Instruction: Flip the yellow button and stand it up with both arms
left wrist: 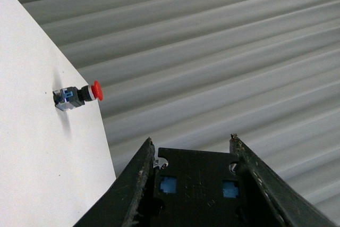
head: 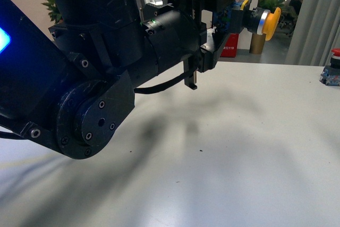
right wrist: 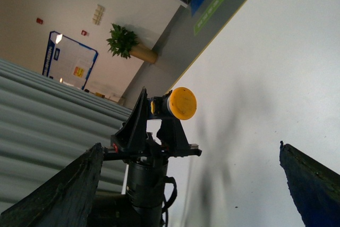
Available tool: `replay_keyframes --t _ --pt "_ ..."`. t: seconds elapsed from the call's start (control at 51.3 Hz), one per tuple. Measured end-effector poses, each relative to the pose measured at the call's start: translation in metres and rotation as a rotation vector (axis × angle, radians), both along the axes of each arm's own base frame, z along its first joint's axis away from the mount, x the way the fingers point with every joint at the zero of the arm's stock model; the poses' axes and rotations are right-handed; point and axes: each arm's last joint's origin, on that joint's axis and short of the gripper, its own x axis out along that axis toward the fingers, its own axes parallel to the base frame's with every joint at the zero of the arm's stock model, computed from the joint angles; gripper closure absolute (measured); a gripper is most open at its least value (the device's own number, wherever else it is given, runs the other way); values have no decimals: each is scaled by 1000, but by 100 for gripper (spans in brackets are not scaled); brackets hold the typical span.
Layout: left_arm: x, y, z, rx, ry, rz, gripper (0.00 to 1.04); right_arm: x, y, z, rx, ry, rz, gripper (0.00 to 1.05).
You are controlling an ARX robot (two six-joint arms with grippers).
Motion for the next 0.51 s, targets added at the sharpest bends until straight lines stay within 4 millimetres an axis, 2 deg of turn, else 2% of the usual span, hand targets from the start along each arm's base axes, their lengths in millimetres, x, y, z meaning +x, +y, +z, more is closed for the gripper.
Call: replay_keyframes --t 0.175,0.37,0.506 --pt "0 0 0 0 0 0 69 14 3 5 123 62 -10 7" --pt "0 0 0 0 0 0 69 31 8 -3 239 200 -61 7" --pt "0 0 0 0 0 0 69 44 15 -7 332 225 -91 7"
